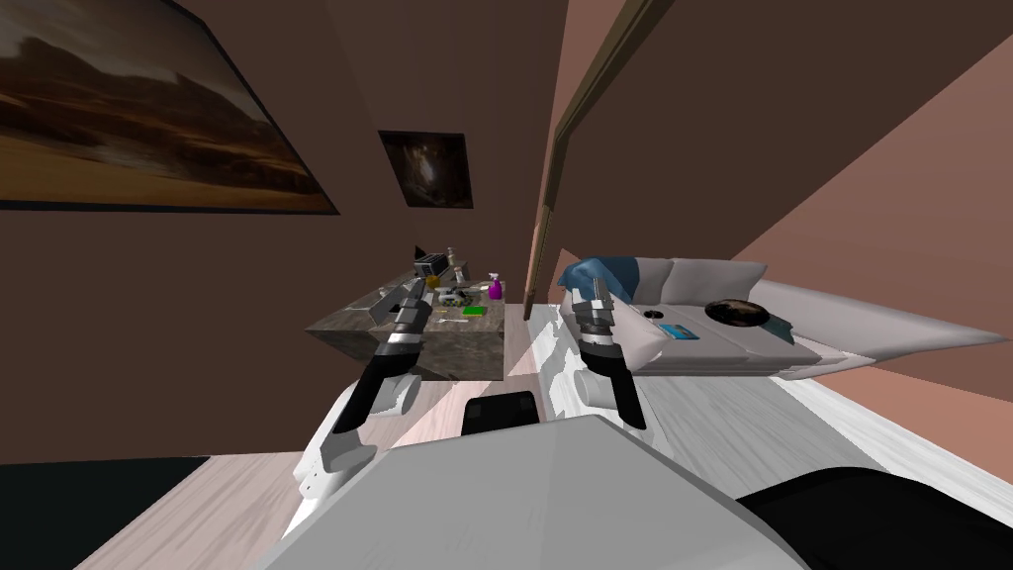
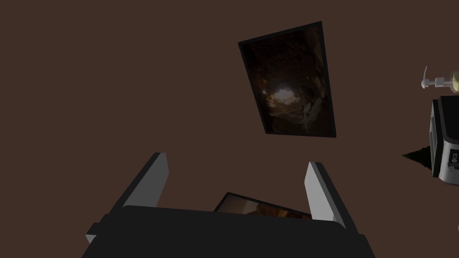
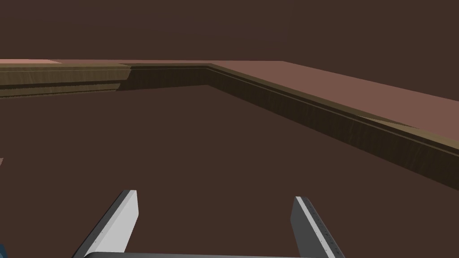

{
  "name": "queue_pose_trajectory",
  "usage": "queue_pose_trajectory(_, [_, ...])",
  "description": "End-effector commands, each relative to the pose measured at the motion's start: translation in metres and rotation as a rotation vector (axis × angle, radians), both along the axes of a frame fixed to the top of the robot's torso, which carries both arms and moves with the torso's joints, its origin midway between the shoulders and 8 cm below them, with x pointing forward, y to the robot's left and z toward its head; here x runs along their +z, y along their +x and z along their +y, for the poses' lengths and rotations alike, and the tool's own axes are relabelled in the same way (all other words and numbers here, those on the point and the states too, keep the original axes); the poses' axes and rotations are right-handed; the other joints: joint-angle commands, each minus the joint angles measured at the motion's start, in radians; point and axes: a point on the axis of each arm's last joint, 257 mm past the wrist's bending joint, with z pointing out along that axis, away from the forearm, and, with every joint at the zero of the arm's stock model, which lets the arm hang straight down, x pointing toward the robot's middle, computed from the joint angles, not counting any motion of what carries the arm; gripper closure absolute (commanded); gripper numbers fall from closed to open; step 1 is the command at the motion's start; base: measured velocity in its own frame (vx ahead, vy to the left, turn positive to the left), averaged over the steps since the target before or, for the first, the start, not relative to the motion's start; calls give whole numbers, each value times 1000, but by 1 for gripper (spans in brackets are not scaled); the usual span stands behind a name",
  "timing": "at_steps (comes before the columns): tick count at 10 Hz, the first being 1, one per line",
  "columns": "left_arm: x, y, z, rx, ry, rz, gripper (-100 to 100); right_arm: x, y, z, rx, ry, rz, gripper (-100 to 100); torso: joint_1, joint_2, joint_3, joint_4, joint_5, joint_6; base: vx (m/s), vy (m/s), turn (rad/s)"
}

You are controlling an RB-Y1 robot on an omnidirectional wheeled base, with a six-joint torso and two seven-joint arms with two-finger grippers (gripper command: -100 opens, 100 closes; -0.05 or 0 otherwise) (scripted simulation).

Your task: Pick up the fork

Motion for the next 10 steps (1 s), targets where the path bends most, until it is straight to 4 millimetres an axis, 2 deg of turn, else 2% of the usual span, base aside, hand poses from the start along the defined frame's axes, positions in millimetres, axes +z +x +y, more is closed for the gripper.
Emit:
queue_pose_trajectory(1, [-9,10,-1,-2,22,43,-100,0,0,0,0,0,0,0,0,0,0,0,0,0,-9,3,39])
queue_pose_trajectory(3, [-18,14,1,6,23,81,-100,0,0,0,0,0,0,0,0,0,0,0,0,0,-8,1,10])
queue_pose_trajectory(4, [-26,24,0,6,44,116,-100,0,0,0,0,0,0,0,0,0,0,0,0,0,-10,4,47])
queue_pose_trajectory(6, [-34,27,2,13,44,151,-100,0,0,0,0,0,0,0,0,0,0,0,0,0,-5,3,10])
queue_pose_trajectory(7, [-41,37,2,14,65,181,-100,0,0,0,0,0,0,0,0,0,0,0,0,0,-7,8,38])
queue_pose_trajectory(9, [-52,40,4,23,66,224,-100,0,0,0,0,0,0,0,0,0,0,0,0,0,-4,3,10])
queue_pose_trajectory(10, [-56,49,5,24,86,243,-100,0,0,0,0,0,0,0,0,0,0,0,0,0,-7,7,34])
